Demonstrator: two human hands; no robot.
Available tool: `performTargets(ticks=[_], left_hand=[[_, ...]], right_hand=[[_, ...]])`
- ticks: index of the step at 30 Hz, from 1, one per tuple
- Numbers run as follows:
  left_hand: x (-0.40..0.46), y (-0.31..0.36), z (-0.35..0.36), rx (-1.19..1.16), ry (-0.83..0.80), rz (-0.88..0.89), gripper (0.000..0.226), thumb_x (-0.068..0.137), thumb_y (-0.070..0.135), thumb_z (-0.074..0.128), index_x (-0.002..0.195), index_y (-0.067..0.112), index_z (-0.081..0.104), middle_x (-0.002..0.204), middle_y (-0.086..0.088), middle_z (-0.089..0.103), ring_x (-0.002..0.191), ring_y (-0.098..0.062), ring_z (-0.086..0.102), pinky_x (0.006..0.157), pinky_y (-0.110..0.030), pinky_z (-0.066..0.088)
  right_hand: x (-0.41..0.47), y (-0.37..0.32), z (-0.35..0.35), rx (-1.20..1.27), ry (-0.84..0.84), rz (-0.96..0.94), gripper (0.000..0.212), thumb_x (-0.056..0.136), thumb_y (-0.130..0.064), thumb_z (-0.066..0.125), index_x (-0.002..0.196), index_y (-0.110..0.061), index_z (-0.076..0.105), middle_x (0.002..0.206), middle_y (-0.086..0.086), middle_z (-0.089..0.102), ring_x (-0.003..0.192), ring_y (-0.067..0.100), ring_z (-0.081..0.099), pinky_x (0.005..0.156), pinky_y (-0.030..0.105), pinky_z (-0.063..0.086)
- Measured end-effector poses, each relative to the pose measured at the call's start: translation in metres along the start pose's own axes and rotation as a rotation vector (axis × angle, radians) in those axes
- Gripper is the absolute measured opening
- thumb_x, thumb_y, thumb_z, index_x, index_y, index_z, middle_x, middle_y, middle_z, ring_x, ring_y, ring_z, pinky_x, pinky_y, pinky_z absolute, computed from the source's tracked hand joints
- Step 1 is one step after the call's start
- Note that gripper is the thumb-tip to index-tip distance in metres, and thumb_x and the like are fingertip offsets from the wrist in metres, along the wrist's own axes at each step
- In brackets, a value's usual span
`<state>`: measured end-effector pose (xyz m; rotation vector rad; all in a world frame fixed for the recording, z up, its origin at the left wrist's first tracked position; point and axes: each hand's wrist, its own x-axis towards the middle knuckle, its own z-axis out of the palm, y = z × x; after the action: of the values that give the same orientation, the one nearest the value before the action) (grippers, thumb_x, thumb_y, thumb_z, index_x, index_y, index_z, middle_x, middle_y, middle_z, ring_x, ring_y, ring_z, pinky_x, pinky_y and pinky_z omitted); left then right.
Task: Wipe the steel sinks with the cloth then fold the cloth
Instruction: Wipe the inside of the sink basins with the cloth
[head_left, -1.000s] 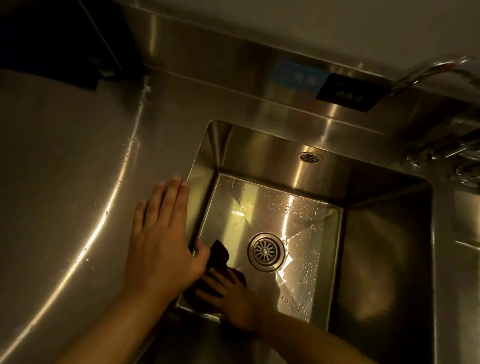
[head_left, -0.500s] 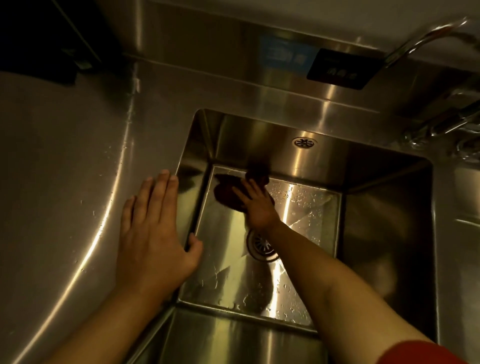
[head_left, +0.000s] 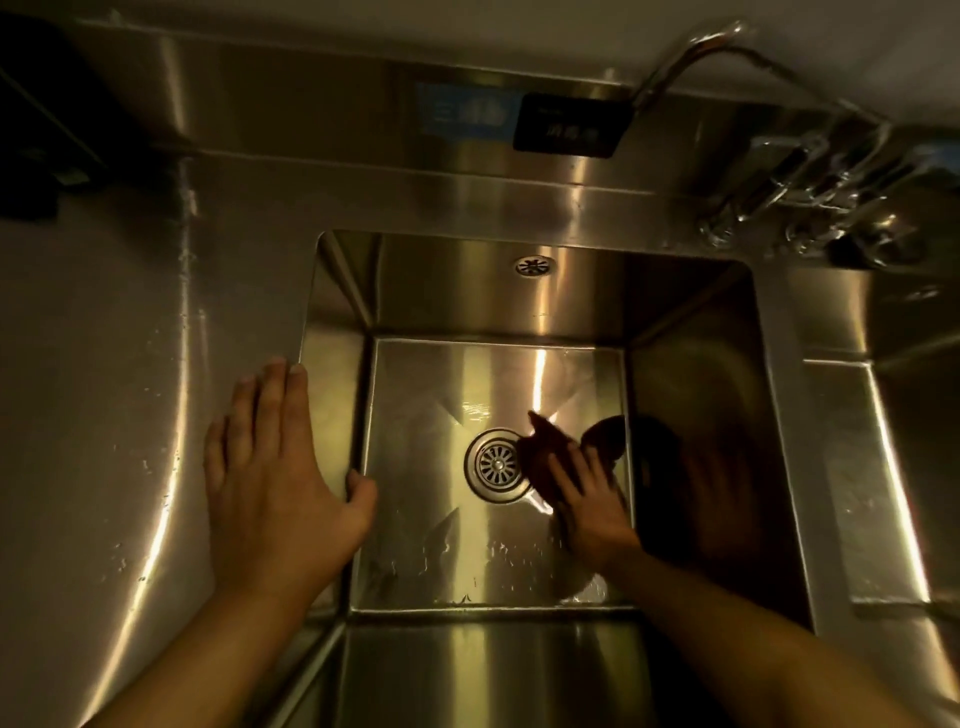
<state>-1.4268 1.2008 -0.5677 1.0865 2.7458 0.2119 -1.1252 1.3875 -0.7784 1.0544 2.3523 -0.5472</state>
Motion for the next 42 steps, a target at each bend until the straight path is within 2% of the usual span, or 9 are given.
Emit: performTargets(ticks=[5,9,15,18,21,26,30,34,42], left_hand=[[-0.001,0.000,-0.003,-0.036,0.004,0.009,0.105,0.076,0.049,0.060,0.165,0.017,0.013,0.173,-0.006,0.015,0.160,-0.026,0.009,0.126,-0.055,0.017],[-0.001,-0.001,-0.001,-0.019,0.002,0.011,0.108,0.079,0.044,0.071,0.165,0.018,0.012,0.173,-0.004,0.013,0.160,-0.025,0.007,0.127,-0.053,0.015],[-0.001,-0.002,0.001,-0.006,0.023,0.014,0.109,0.077,0.046,0.067,0.165,0.018,0.009,0.173,-0.004,0.013,0.160,-0.025,0.007,0.128,-0.052,0.014],[-0.002,-0.001,0.000,-0.002,0.024,0.024,0.108,0.078,0.046,0.067,0.165,0.018,0.009,0.173,-0.004,0.011,0.161,-0.024,0.006,0.128,-0.051,0.013],[-0.003,-0.001,-0.001,0.008,0.028,0.025,0.110,0.078,0.045,0.071,0.165,0.018,0.010,0.174,-0.003,0.010,0.161,-0.024,0.005,0.129,-0.051,0.013],[-0.003,0.001,-0.003,0.013,0.025,0.047,0.107,0.082,0.046,0.072,0.165,0.018,0.011,0.174,-0.004,0.011,0.161,-0.025,0.005,0.128,-0.053,0.014],[-0.004,0.003,-0.003,0.009,0.045,0.033,0.106,0.080,0.040,0.073,0.165,0.018,0.012,0.174,-0.003,0.011,0.160,-0.026,0.007,0.128,-0.051,0.014],[-0.005,0.004,-0.002,0.008,0.065,0.031,0.106,0.078,0.037,0.072,0.164,0.016,0.014,0.173,-0.006,0.015,0.160,-0.028,0.010,0.127,-0.052,0.016],[-0.003,0.002,-0.002,0.012,0.052,0.031,0.108,0.078,0.040,0.073,0.164,0.016,0.012,0.173,-0.007,0.014,0.160,-0.028,0.010,0.127,-0.054,0.018]], right_hand=[[-0.035,-0.031,0.036,-0.147,-0.068,-0.481,0.068,0.106,-0.038,0.038,0.160,-0.044,-0.004,0.169,0.000,-0.016,0.154,0.034,-0.018,0.121,0.057,-0.002],[-0.023,-0.070,0.045,-0.262,-0.115,-0.781,0.070,0.105,-0.028,0.047,0.161,-0.042,0.008,0.171,-0.002,-0.006,0.156,0.030,-0.015,0.123,0.058,-0.005],[0.006,-0.166,0.058,-0.274,-0.131,-0.888,0.066,0.105,-0.036,0.050,0.162,-0.035,0.016,0.171,0.002,-0.001,0.157,0.029,-0.011,0.125,0.058,0.000],[0.022,-0.180,0.047,-0.299,-0.130,-0.955,0.063,0.105,-0.033,0.051,0.161,-0.032,0.023,0.171,0.004,0.005,0.157,0.026,-0.006,0.125,0.057,0.004],[0.046,-0.176,0.028,-0.368,-0.087,-0.881,0.063,0.106,-0.034,0.046,0.162,-0.035,0.016,0.171,0.002,0.001,0.157,0.026,-0.005,0.125,0.054,0.009],[0.099,-0.161,-0.029,-0.183,0.090,-0.475,0.063,0.107,-0.041,0.040,0.162,-0.038,0.009,0.171,0.001,-0.003,0.158,0.026,-0.006,0.125,0.048,0.011],[0.112,-0.101,-0.064,-0.055,0.194,-0.216,0.064,0.107,-0.036,0.043,0.162,-0.036,0.011,0.171,0.002,0.000,0.158,0.025,-0.003,0.126,0.043,0.010],[0.086,-0.036,-0.067,0.039,0.160,0.008,0.066,0.107,-0.033,0.043,0.163,-0.033,0.007,0.171,0.003,-0.003,0.158,0.027,-0.006,0.126,0.046,0.010],[-0.015,0.015,-0.015,-0.183,-0.127,-0.131,0.080,0.103,-0.043,0.048,0.161,-0.036,-0.006,0.168,0.006,-0.021,0.154,0.034,-0.020,0.125,0.056,0.014]])
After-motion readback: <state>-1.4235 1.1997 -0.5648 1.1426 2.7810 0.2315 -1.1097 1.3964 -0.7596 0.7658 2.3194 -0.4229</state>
